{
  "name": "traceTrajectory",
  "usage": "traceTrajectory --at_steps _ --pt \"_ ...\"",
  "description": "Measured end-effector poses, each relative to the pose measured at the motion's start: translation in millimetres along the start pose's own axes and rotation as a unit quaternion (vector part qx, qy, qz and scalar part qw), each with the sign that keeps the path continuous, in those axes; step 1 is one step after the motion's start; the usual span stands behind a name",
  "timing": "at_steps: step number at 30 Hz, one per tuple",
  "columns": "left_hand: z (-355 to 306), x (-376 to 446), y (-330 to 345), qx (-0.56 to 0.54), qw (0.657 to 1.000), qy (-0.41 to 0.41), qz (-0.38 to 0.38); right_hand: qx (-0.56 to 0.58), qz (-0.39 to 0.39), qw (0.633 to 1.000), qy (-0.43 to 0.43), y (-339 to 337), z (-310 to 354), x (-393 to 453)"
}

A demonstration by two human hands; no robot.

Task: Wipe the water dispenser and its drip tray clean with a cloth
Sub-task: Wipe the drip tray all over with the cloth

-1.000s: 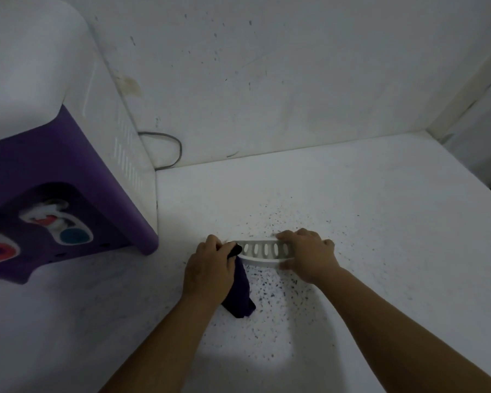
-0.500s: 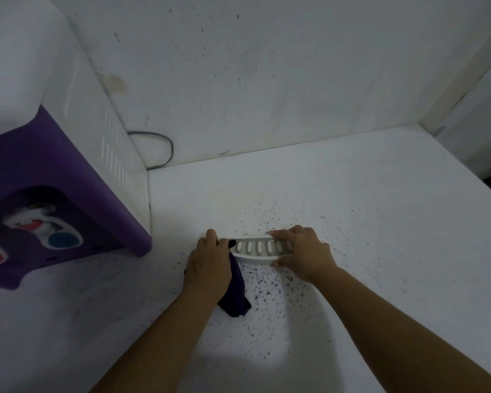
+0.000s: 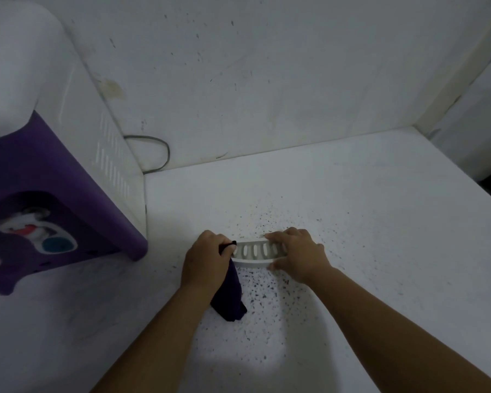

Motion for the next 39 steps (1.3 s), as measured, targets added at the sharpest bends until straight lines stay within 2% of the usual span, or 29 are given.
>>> traceTrajectory --at_steps 3,7,16,21,28,35,39 --pt "-1.6 -0.4 1.5 0.024 1.000 0.005 0.000 0.000 0.001 1.000 0.000 -0.8 0.5 0.2" --pt "-1.2 7.8 -4.4 -0.006 1.000 -0.020 -0.014 -0.001 -0.001 1.000 0.000 0.2 0.5 0.4" --pt "-4.9 -15.7 -4.1 0.127 0.984 0.124 0.030 0.000 -0.004 1.000 0.000 0.8 -0.5 0.4" --pt "-5.1 -15.0 -2.7 0.205 0.966 0.133 0.083 -0.001 -0.003 1.000 -0.002 0.3 -0.9 -0.1" --pt "1.8 -11.2 1.1 0.149 0.969 0.183 0.072 0.003 0.001 1.000 -0.004 0.3 -1.4 0.3" --pt "-13.9 8.4 0.9 0.079 0.983 0.152 0.064 -0.003 -0.001 1.000 -0.002 3.1 -1.7 0.3" --pt "-22.8 7.9 13.5 0.153 0.975 0.130 0.096 -0.010 -0.005 1.000 -0.003 3.7 -1.5 0.6"
Point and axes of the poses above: each hand's wrist, its own x-axis towards the middle knuckle, its own y-axis out of the palm, z = x × y, the point moved 3 cm from there along x, towards the middle knuckle, and after that the axes turned 12 degrees about -z, right-handed, at the moved point
